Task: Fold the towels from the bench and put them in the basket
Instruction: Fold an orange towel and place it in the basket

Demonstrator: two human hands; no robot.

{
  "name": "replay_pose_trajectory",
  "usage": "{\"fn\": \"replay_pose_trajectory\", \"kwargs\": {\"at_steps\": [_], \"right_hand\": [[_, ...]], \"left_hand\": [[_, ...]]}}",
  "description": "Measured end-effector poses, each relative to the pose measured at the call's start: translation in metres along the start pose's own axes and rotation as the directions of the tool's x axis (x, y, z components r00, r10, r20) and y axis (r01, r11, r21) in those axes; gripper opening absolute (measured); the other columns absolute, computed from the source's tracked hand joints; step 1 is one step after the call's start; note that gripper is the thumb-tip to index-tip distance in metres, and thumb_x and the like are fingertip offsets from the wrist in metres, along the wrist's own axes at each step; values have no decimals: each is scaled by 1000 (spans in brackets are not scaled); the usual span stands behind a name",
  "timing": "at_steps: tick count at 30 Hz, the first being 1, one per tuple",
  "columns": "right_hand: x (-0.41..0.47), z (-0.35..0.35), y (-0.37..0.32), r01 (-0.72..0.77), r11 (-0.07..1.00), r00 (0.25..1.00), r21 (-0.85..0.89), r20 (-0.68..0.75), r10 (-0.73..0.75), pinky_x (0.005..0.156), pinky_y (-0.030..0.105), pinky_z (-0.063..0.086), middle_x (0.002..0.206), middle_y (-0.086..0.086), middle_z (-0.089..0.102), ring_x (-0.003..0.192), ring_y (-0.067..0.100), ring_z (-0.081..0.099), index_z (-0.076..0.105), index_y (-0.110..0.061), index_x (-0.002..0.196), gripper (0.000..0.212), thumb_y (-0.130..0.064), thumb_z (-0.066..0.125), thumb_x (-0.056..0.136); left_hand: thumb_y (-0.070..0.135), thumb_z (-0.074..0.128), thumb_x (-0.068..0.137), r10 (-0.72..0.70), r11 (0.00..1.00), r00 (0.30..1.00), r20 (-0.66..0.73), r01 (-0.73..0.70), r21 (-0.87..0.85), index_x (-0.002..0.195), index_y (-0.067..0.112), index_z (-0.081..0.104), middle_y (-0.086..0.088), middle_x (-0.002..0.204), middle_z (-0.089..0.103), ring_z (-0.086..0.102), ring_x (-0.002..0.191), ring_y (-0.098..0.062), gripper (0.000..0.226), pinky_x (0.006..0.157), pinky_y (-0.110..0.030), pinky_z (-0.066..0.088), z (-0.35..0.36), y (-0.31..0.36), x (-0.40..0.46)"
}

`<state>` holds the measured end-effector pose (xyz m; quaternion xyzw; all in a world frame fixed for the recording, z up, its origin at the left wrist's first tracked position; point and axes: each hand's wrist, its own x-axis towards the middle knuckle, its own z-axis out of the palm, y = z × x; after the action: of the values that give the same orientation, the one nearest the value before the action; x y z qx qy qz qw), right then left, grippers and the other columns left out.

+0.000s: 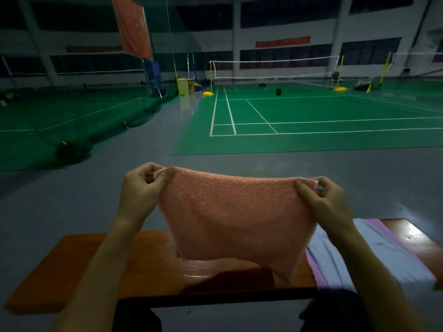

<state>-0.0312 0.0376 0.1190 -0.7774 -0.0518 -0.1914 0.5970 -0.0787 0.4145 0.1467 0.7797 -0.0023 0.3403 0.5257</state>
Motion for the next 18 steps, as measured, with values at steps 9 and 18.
{"fn": "replay_pose_trajectory", "kwargs": {"at_steps": [9,18], "right_hand": [[0,-13,-4,21,994,993,-108,118,-8,69,34,59,89,2,74,84,14,71,68,-11,88,34,-43,79,85],[22,57,121,-126,900,975,-417,116,190,63,50,63,89,2,73,84,25,72,62,-23,88,38,-58,76,86]], "left_hand": [[47,67,97,33,991,999,30,-37,131,66,2,67,-19,57,55,52,50,-31,55,48,-40,44,-13,-20,-4],[50,74,94,-175,887,984,-31,172,428,67,16,71,-2,58,66,66,56,-16,44,56,-37,48,33,-143,-14]]}}
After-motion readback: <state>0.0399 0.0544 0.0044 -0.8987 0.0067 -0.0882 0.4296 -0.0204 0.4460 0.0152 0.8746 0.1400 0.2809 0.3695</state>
